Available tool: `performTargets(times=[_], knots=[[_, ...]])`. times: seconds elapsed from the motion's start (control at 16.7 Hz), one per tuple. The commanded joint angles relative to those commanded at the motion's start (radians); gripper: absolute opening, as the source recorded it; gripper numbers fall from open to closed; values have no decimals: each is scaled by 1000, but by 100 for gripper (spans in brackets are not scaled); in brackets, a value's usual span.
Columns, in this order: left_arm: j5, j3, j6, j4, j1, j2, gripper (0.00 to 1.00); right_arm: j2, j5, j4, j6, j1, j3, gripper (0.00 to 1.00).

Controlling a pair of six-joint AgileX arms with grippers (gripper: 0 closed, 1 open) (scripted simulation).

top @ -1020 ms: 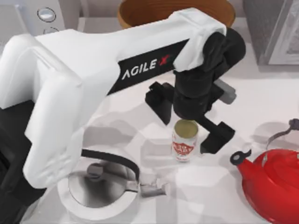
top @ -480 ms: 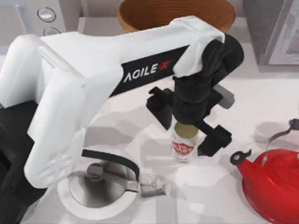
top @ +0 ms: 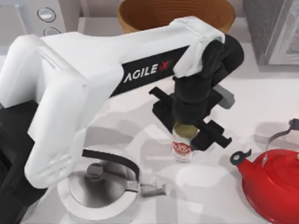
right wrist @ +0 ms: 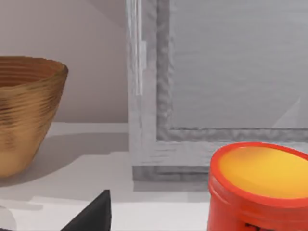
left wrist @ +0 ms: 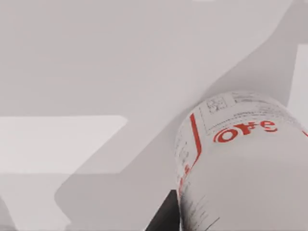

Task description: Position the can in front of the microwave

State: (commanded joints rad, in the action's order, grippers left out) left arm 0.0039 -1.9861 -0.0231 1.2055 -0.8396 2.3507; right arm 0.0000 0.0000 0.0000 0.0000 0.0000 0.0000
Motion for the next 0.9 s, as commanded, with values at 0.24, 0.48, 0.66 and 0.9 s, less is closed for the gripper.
performTargets(times=[0.24, 0.48, 0.66, 0.9], knots=[[0, 0, 0, 0, 0, 0, 0, 0, 0, 0, 0, 0, 0, 100], [0, 0, 0, 0, 0, 0, 0, 0, 0, 0, 0, 0, 0, 100], [0, 0, 1, 0, 1, 0, 0, 0, 0, 0, 0, 0, 0, 100], [1, -58, 0, 57, 0, -2, 0, 0, 0, 0, 0, 0, 0, 100]])
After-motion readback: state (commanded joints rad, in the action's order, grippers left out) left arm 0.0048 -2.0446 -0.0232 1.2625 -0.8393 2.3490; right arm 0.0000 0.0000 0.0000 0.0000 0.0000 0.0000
